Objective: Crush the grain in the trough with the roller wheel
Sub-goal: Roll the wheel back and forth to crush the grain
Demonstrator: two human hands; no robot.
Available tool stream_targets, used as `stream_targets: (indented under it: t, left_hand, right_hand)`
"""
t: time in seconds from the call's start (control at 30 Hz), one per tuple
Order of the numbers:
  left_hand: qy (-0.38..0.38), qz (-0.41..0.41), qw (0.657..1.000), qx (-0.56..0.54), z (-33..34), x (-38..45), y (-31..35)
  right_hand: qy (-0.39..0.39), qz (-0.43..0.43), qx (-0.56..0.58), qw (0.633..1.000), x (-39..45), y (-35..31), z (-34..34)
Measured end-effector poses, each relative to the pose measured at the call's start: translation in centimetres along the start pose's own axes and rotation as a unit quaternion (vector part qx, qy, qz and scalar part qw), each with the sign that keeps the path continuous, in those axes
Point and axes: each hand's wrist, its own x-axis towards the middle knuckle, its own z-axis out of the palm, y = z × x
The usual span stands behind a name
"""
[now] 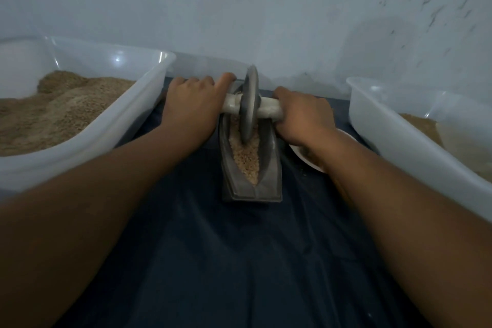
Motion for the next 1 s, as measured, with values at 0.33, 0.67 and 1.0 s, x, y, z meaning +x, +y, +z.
stream_targets:
  t: [0.33, 0.67, 1.0]
  left_hand:
    - [0.02, -0.006, 1.0, 0.013, 0.8, 1.0, 0.0]
    - [0.022, 0.002, 0.999, 0.038, -0.9, -2.6, 0.7]
    - [0.001, 0.009, 1.0, 0.008, -3.3, -6.4, 0.9]
  right_hand:
    - [-0.054, 0.023, 0.0, 0.998, 2.2, 0.3, 0.1]
    - [0.053, -0.018, -0.018, 0.998, -3.3, -0.8, -0.8]
    - [0.153, -0.018, 0.027, 0.988, -7.5, -2.5, -3.1]
